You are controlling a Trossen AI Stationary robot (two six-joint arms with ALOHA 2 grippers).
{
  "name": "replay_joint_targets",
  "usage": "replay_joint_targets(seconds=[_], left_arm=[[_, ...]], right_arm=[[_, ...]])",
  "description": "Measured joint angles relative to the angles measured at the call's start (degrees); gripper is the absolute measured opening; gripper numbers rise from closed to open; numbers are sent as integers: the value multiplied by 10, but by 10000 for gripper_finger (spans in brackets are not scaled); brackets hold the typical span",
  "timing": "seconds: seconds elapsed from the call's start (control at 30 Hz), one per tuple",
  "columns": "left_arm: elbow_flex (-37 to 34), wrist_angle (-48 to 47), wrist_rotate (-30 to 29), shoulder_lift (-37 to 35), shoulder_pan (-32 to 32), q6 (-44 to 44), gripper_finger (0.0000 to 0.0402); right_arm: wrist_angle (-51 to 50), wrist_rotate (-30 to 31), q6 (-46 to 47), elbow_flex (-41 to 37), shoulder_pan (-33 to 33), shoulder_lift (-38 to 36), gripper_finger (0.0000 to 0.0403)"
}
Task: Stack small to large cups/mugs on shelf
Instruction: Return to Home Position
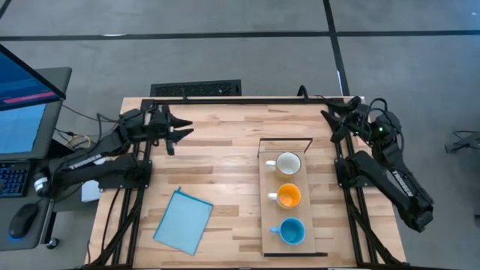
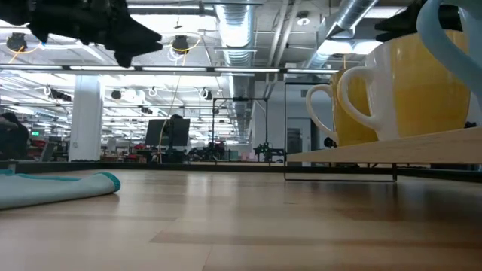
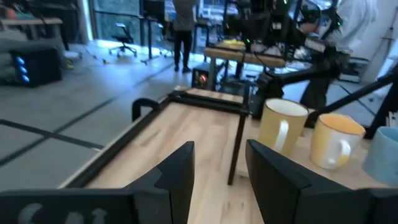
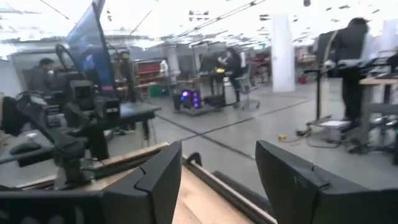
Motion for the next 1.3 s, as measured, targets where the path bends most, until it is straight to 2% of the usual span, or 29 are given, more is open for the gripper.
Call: replay_joint_targets(seconds=[0.1, 0.2, 0.43, 0.57, 0.67, 0.83, 1.17, 1.3], left_arm=[[-3, -27, -1, -36, 11, 1, 135], [-3, -52, -2, -55, 16, 5, 135], [-3, -99, -4, -63, 16, 11, 135], [-4, -98, -28, -66, 16, 3, 135], [-45, -40, -42, -78, 16, -20, 135], [-132, 83, -51, -118, 17, -61, 135], [-191, 74, -62, -165, 32, -75, 135], [-211, 71, -64, -176, 36, -78, 135]], right_arm=[[-6, 28, 8, -21, 0, -55, 226], [-10, 31, 20, -43, 0, -116, 226], [-14, 19, 28, -55, 12, -113, 226], [-13, 51, 30, -60, 25, -118, 226], [-17, 77, 32, -60, 34, -118, 226], [-5, 81, 32, -60, 47, -118, 226], [-14, 97, 13, -62, 54, -118, 226], [24, 95, 24, -101, 54, -118, 226]])
